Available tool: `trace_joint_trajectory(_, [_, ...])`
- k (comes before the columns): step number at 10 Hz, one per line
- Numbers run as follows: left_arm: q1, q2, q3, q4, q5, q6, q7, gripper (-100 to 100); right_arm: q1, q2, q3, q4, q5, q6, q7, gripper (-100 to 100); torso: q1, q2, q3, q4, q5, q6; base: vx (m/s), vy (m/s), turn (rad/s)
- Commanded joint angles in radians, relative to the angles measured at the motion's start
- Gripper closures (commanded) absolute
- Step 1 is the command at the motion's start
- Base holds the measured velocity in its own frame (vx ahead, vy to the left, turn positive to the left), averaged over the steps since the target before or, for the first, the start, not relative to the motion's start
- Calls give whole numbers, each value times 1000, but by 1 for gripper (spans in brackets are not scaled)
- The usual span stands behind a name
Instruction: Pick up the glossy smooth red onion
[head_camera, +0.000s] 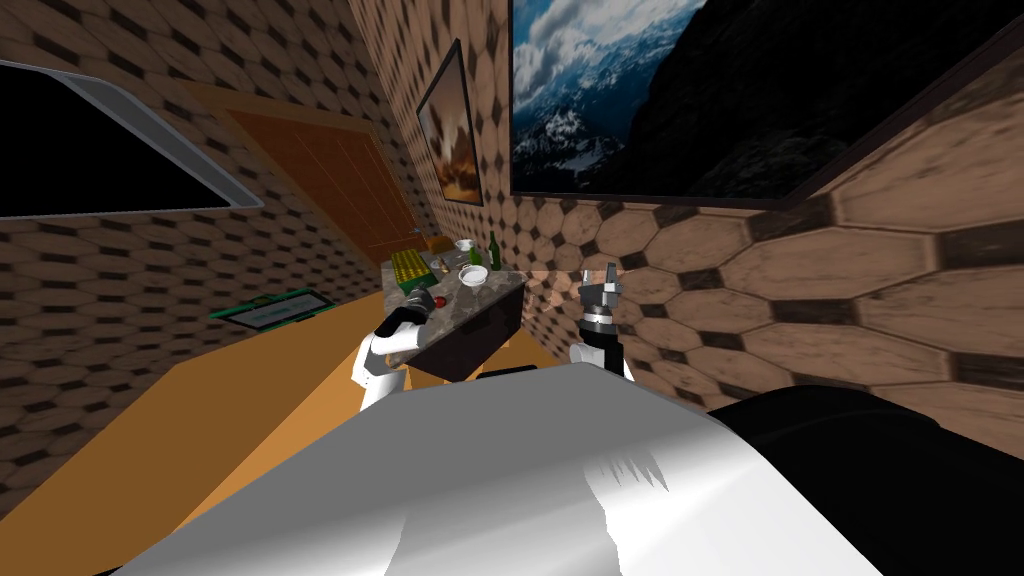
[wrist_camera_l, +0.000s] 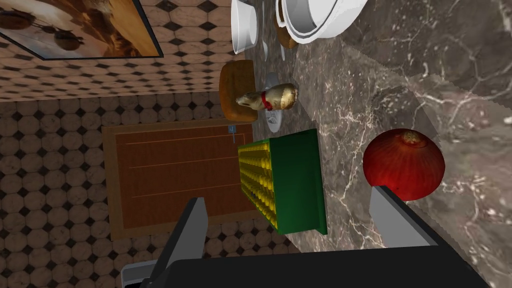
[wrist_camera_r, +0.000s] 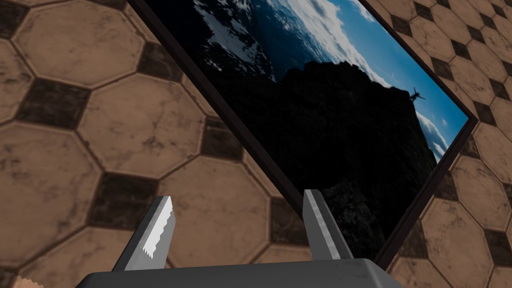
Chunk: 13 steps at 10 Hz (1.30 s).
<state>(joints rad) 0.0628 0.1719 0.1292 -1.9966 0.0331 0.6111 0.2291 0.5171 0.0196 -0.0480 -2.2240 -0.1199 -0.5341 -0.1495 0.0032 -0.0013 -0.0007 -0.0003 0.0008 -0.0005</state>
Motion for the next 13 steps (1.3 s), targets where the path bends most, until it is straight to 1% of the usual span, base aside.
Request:
trace_joint_trajectory(1, [-9, 1, -4, 8, 3, 28, 4, -100, 0, 0, 0, 0, 0, 0, 0, 0, 0, 0, 0, 0, 0, 0, 7, 39, -11])
trace_joint_trajectory(5, [-58, 23, -29, 78, 37, 143, 21, -100, 0, 0, 0, 0, 0, 0, 0, 0, 0, -1, 0, 0, 0, 0, 15, 51, -16])
trace_joint_trajectory(9, [-90, 43, -55, 140, 71, 224, 30, -100, 0, 0, 0, 0, 0, 0, 0, 0, 1, -1, -1, 0, 0, 0, 27, 52, -4])
trace_joint_trajectory(10, [-99, 51, -66, 166, 85, 253, 33, -100, 0, 0, 0, 0, 0, 0, 0, 0, 0, -1, -1, 0, 0, 0, 52, 60, 8])
trace_joint_trajectory(12, [-98, 59, -78, 202, 99, 283, 34, -100, 0, 0, 0, 0, 0, 0, 0, 0, 2, -4, -2, -1, 0, 0, 70, 82, 9])
trace_joint_trajectory(13, [-96, 60, -73, 185, 99, 275, 32, -100, 0, 0, 0, 0, 0, 0, 0, 0, 3, -4, -2, -1, 1, 0, 29, 44, -4])
